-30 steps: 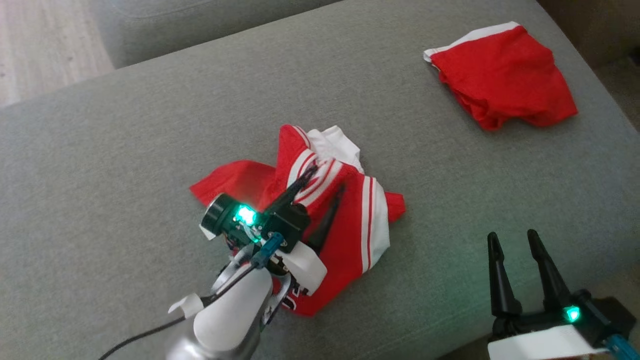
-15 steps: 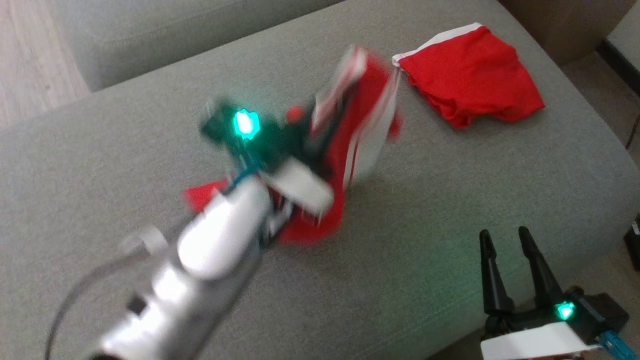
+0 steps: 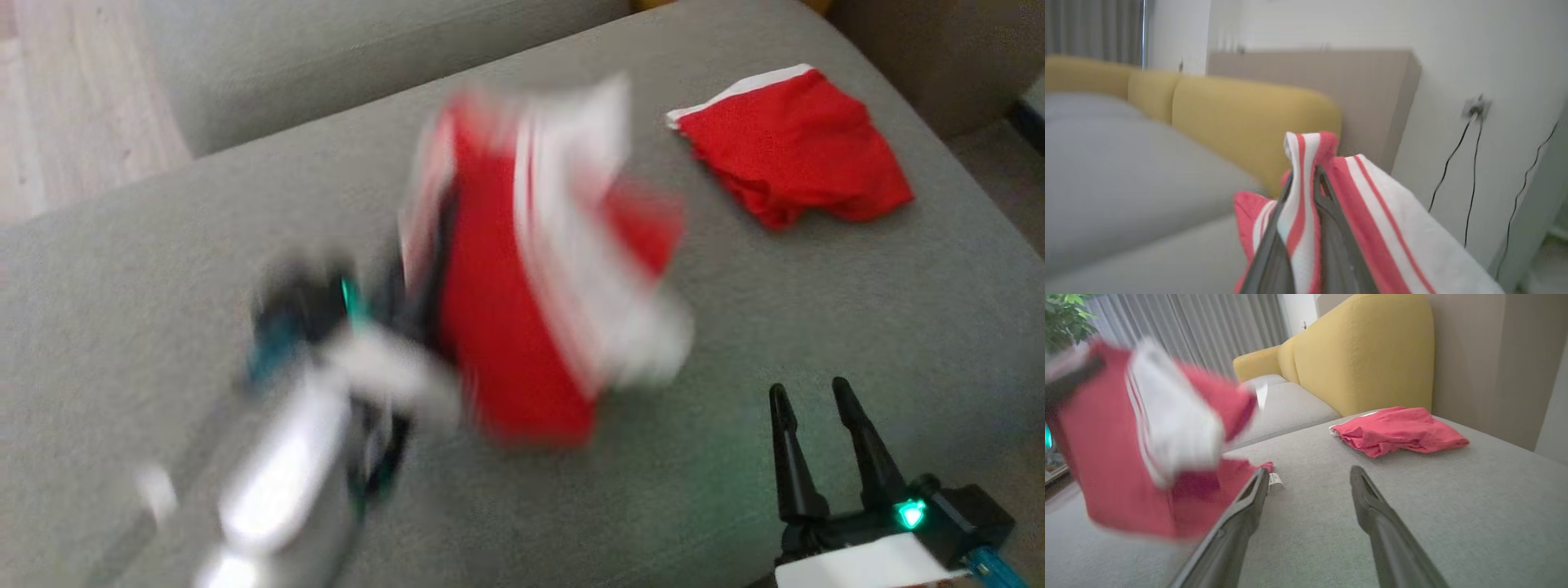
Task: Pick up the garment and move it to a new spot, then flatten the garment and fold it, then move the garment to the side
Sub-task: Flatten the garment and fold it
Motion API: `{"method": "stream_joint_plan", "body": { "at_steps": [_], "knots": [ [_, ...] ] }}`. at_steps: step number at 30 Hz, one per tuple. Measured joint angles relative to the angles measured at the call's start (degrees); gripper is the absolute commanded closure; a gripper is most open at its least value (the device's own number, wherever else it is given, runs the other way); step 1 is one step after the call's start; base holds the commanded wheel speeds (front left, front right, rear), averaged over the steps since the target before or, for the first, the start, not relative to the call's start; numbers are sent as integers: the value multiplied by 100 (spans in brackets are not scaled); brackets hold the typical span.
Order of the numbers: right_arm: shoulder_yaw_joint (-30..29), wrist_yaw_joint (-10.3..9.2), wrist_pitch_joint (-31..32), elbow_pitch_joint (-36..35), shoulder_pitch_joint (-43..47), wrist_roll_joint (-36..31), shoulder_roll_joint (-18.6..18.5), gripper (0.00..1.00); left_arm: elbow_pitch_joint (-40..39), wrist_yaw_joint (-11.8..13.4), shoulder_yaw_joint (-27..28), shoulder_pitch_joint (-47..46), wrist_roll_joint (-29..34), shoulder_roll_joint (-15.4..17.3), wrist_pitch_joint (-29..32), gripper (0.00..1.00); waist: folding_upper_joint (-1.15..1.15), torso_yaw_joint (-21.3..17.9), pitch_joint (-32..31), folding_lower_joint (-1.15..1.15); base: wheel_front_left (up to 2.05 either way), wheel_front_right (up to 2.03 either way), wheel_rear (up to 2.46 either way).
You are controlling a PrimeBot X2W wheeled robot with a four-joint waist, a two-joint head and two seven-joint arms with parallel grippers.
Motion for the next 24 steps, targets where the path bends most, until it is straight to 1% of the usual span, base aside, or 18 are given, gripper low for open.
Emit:
{"method": "stream_joint_plan", "body": {
  "at_steps": [1, 2, 3, 4, 5, 7, 11, 13, 18, 22, 24],
  "knots": [
    [23, 0, 0, -12, -2, 0, 1, 0, 140, -1, -141, 482, 9, 66, -48, 100, 0, 56, 39, 0, 0, 0, 0],
    [29, 0, 0, -23, -4, 0, 0, 0, 292, -2, -271, 876, 74, 129, -93, 91, 0, 109, 83, 0, 0, 0, 0],
    [42, 0, 0, -24, -16, 0, 0, 0, 430, -2, -389, 1190, 207, 192, -118, 62, 0, 165, 128, 0, 0, 0, 0],
    [45, 0, 0, -31, -24, 0, 1, 0, 549, 7, -450, 1408, 349, 241, -148, 5, 0, 223, 172, 0, 0, 0, 0],
    [41, 0, 0, -35, -25, -9, 0, 0, 634, 49, -463, 1533, 486, 268, -165, 0, 0, 283, 212, 0, 0, 0, 0],
    [7, 0, 0, -52, -26, -25, 1, 0, 604, 209, -417, 1587, 713, 269, -189, 0, 0, 409, 279, 0, 0, 0, 0],
    [-97, 0, 0, -64, -29, -83, 0, 0, 154, 492, -301, 1562, 1292, 285, -199, 0, 0, 661, 341, 0, 0, 0, 0],
    [-85, 0, 0, -56, -30, -111, 0, 0, 49, 612, -281, 1561, 1466, 285, -199, 0, 0, 762, 335, 0, 0, 0, 0],
    [-19, 0, 0, -7, -29, -126, 0, 0, 35, 620, -274, 1519, 1517, 265, -207, 0, 0, 841, 241, 0, 0, 0, 0],
    [58, 0, 0, 24, -29, -127, 0, 0, 113, 623, -274, 1296, 1518, 235, -177, 0, 0, 799, 164, 0, 0, 0, 0],
    [52, 0, 0, 23, -26, -129, 0, 0, 112, 664, -276, 1209, 1518, 218, -132, 0, 0, 768, 149, 0, 0, 0, 0]
  ]
}}
